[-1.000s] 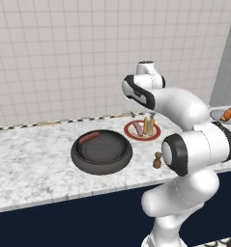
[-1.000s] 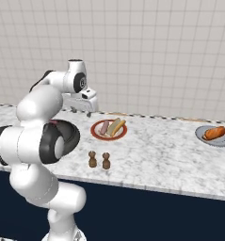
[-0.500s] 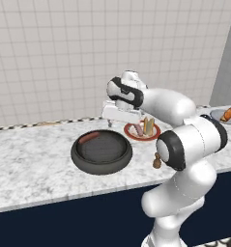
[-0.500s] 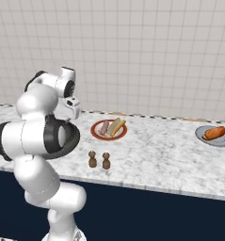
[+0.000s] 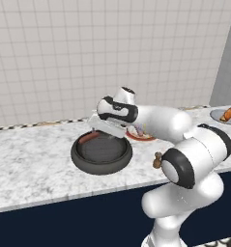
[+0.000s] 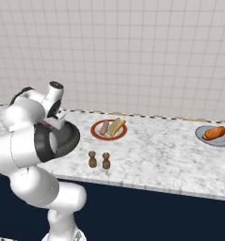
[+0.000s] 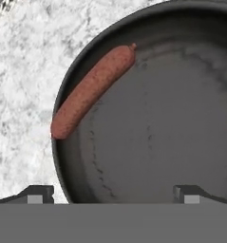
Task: Place one bun and one sausage from the bowl on each plate.
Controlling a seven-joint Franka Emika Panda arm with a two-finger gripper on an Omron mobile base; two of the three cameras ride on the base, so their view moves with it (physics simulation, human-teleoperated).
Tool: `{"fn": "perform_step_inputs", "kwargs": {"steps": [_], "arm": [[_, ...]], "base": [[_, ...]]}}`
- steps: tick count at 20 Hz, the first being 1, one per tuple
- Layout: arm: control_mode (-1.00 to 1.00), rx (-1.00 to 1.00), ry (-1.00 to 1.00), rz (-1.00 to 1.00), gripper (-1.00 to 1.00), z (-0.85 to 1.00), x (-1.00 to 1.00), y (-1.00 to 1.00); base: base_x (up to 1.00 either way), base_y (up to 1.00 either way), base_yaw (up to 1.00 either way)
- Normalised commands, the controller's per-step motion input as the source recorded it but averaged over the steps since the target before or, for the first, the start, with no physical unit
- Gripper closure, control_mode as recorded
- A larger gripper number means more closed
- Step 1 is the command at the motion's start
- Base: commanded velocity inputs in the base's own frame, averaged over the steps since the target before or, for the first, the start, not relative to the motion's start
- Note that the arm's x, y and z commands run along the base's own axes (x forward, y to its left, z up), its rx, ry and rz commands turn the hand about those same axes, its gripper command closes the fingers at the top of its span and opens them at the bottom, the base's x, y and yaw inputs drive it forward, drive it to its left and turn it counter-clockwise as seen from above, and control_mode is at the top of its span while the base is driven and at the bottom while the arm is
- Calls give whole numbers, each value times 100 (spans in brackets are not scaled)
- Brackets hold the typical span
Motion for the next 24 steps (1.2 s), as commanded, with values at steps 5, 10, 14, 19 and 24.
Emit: {"fn": "perform_step_inputs", "kwargs": {"steps": [5, 10, 14, 19, 24], "arm": [[-100, 0, -14, -23, -100, -19, 60, 37], [-100, 0, 0, -34, -100, -16, 58, 24], [-100, 0, 0, -25, -100, 2, 28, 53], [-100, 0, 13, -20, -100, 0, 53, 37], [-100, -8, 31, -18, -100, -25, 48, 21]], "base": [[0, 0, 0], [0, 0, 0], [0, 0, 0], [0, 0, 0], [0, 0, 0]]}}
